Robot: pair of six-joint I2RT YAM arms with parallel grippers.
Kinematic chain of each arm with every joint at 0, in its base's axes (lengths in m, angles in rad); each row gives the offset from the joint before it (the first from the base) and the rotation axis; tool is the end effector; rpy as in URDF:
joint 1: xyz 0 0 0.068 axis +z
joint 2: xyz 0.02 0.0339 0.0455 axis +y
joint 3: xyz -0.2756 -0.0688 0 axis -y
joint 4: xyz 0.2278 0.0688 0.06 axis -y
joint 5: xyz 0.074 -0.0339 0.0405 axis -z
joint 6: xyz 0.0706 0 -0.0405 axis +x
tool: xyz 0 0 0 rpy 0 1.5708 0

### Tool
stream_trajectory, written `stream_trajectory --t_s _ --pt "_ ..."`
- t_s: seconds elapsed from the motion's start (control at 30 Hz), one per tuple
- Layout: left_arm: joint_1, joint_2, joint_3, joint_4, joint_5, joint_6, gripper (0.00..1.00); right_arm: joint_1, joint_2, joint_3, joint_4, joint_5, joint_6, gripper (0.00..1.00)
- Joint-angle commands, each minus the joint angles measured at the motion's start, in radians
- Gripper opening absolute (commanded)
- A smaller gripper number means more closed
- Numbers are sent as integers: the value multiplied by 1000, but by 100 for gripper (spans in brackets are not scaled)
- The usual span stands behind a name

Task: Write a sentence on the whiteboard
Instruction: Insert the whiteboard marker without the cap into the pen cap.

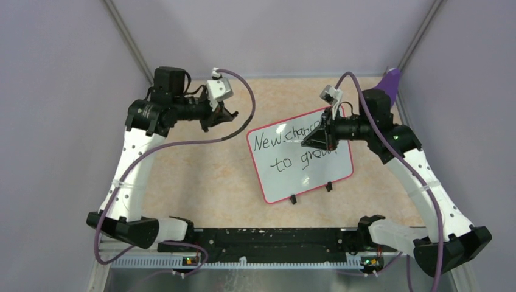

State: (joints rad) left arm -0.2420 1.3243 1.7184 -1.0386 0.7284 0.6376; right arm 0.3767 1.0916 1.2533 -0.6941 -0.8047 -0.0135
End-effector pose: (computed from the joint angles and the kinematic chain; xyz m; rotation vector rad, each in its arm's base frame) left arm 0.2230 -0.1035 0.4475 1.2240 1.6861 -0.5642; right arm 0.1803 0.1260 0.3915 -0.8791 1.8983 1.0606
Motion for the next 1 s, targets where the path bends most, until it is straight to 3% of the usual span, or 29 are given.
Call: stream_trajectory --t_s 0.0,0.3,0.57,0.97 --pt "-104 -31 -11 -48 85 53 0 -4 10 34 96 -123 88 0" --pt "-360 17 -54 5 -36 -23 0 -5 31 -1 203 -205 200 0" --pt "-421 62 -45 10 -93 -50 0 -1 34 -20 235 -240 243 0" --pt "-465 91 -28 9 -153 -46 0 34 42 -9 167 -188 170 0"
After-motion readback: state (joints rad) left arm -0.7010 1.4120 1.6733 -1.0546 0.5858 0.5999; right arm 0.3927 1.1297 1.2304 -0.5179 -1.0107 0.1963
